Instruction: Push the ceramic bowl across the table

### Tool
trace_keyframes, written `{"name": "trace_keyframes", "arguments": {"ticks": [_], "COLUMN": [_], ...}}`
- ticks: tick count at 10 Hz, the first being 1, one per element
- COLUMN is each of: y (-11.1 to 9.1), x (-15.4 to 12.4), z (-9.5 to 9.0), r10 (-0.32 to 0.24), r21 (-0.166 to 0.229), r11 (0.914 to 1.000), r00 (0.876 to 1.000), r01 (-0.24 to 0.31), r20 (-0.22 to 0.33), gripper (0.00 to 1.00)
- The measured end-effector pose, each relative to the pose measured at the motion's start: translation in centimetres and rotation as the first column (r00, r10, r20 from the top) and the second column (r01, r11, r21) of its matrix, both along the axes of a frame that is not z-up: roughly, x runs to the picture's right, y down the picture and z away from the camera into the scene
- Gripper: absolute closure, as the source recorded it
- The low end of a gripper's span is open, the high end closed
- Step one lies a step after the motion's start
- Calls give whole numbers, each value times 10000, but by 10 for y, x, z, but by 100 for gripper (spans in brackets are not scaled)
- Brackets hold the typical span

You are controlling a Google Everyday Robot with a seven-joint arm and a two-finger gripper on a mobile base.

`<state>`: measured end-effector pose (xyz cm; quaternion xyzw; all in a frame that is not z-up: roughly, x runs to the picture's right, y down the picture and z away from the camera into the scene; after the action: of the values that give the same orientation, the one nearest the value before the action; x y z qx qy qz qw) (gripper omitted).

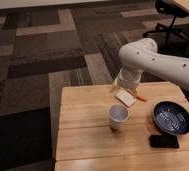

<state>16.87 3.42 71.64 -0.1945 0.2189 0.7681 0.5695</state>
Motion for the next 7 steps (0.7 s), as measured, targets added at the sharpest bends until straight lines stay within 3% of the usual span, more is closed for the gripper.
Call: {"name": "trace_keyframes", "arguments": {"ticks": [3, 7], "y": [28, 57], "x": [40, 69], "z": [20, 46], "r10": [242, 324], "r21": [-311, -838], "r11": [9992, 9960], "r00": [9997, 9993], "r01": [-241, -308], "r20": [35, 175], "gripper": [35, 35]}}
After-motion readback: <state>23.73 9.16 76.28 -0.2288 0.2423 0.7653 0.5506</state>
